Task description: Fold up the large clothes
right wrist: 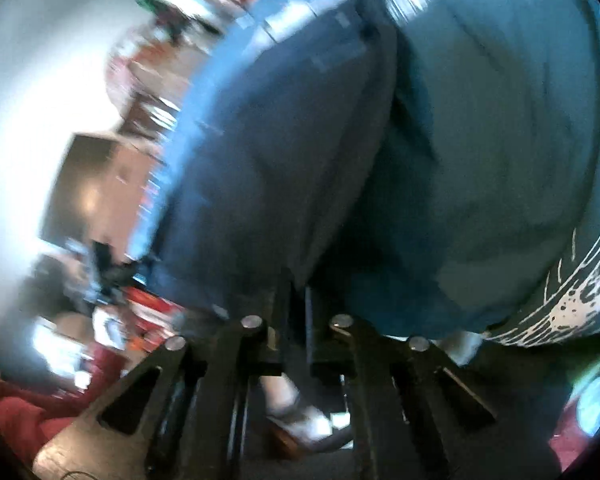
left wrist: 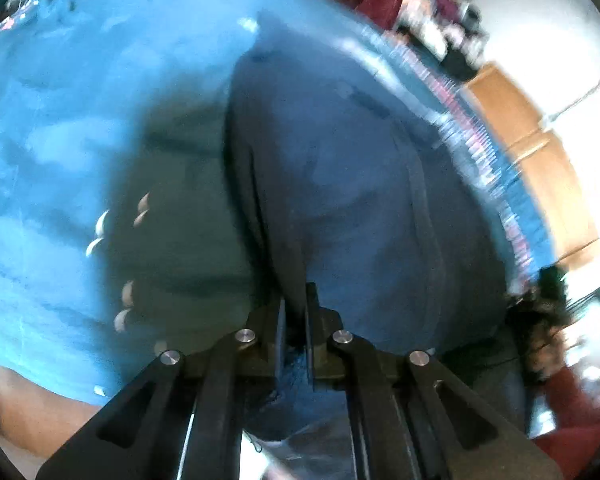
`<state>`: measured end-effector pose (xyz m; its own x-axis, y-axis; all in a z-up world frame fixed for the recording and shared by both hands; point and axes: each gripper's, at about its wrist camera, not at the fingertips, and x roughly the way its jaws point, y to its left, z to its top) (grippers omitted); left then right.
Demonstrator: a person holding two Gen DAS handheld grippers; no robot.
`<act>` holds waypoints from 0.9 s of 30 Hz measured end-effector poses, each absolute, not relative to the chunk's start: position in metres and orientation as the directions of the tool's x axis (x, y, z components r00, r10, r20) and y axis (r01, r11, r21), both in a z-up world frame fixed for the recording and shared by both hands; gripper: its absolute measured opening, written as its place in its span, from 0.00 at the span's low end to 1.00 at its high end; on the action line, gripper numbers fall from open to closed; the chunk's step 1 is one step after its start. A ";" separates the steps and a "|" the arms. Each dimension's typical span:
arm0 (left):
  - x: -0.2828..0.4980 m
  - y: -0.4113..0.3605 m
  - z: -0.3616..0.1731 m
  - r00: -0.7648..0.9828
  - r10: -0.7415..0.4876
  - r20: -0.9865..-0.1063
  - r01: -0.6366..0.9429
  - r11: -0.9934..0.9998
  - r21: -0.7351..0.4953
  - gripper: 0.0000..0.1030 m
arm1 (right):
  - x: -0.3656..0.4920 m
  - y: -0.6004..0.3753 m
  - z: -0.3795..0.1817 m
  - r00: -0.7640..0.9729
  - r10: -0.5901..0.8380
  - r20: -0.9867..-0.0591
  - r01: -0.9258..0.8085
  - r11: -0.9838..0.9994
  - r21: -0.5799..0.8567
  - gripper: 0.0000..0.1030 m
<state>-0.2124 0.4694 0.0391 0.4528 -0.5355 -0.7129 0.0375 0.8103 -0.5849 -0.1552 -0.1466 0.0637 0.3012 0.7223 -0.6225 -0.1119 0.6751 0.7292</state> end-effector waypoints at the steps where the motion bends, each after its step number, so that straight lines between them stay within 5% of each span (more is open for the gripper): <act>1: -0.210 0.475 0.049 0.481 -0.571 -0.665 0.037 0.772 -0.635 0.05 | -0.155 -0.149 0.077 0.324 0.741 -0.588 -0.123 0.649 0.750 0.00; 7: -0.168 0.486 0.101 0.583 -0.672 -0.456 0.086 0.610 -0.788 0.05 | -0.126 -0.156 0.124 0.414 0.789 -0.455 -0.141 0.549 0.824 0.00; 12: -0.087 0.484 0.124 0.619 -0.660 -0.426 0.072 0.587 -0.807 0.05 | -0.039 -0.180 0.140 0.478 0.772 -0.419 -0.104 0.524 0.846 0.00; 19: 0.076 0.477 0.093 0.628 -0.557 -0.544 -0.080 0.649 -0.757 0.15 | 0.129 -0.196 0.095 0.452 0.720 -0.527 -0.030 0.602 0.798 0.03; 22: 0.145 0.472 0.034 0.548 -0.441 -0.711 -0.222 0.742 -0.632 0.31 | 0.182 -0.196 0.049 0.397 0.660 -0.638 0.047 0.680 0.732 0.14; 24: 0.165 0.474 0.000 0.485 -0.367 -0.794 -0.312 0.775 -0.549 0.33 | 0.198 -0.195 0.025 0.383 0.597 -0.705 0.070 0.742 0.667 0.18; 27: 0.168 0.476 -0.019 0.483 -0.357 -0.799 -0.328 0.772 -0.544 0.33 | 0.203 -0.191 0.013 0.380 0.596 -0.707 0.042 0.753 0.657 0.41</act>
<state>0.1678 0.4761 -0.0190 0.4831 -0.3574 -0.7993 -0.3284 0.7723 -0.5438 0.2031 -0.1911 0.0133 0.3798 0.5960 -0.7075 0.0416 0.7530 0.6567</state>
